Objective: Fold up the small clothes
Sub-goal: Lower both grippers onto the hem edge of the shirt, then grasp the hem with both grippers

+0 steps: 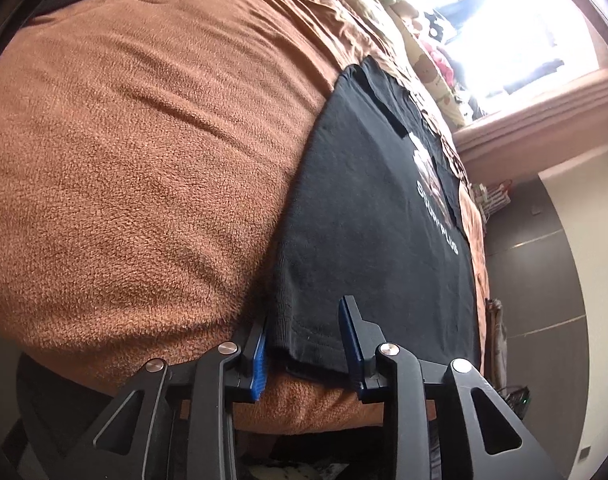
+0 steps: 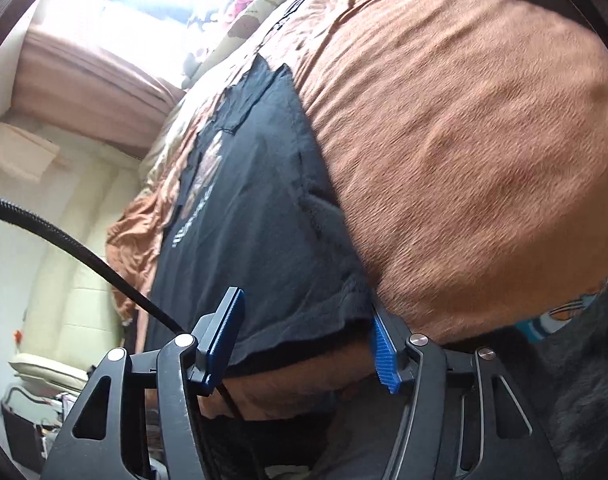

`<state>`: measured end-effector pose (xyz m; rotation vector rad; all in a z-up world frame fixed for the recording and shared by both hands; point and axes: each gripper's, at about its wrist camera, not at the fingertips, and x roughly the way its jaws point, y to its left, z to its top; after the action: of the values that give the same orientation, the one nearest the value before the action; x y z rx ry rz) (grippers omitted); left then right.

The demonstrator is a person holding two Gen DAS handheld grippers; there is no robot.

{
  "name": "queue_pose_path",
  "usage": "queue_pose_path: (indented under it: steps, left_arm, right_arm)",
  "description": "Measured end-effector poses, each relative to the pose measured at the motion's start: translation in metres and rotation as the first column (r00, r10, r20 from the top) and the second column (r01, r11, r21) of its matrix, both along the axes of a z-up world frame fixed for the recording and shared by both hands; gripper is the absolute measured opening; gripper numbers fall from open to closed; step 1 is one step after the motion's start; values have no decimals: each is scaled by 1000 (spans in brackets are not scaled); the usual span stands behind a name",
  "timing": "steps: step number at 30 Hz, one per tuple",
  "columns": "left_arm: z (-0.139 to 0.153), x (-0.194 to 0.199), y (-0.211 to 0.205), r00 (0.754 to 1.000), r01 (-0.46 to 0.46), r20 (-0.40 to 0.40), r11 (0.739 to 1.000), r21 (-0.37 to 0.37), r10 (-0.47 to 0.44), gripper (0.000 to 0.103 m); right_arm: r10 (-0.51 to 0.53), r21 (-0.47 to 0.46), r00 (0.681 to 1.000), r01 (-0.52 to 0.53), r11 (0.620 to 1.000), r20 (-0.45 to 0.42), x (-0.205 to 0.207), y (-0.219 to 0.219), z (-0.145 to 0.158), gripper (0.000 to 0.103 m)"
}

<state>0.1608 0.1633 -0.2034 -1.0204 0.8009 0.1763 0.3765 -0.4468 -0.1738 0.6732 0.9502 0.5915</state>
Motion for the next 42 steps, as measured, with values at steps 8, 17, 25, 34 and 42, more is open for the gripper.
queue_pose_path:
  steps: [8, 17, 25, 34, 42]
  left_arm:
    - [-1, 8, -6, 998, -64, -4, 998, -8, 64, 34]
    - [-3, 4, 2, 990, -139, 10, 990, -5, 139, 5]
    - [36, -7, 8, 971, -136, 192, 989, -53, 144, 5]
    - [95, -20, 4, 933, -117, 338, 992, -43, 125, 4]
    - [144, -49, 7, 883, -133, 450, 991, -32, 133, 4]
  right_arm:
    - [-81, -31, 996, 82, 996, 36, 2, 16, -5, 36]
    - [-151, 52, 988, 150, 987, 37, -2, 18, -5, 2]
    - [-162, 116, 980, 149, 982, 117, -23, 10, 26, 0]
    - [-134, 187, 966, 92, 978, 223, -48, 1, 67, 0]
    - [-149, 283, 946, 64, 957, 289, -72, -31, 98, 0]
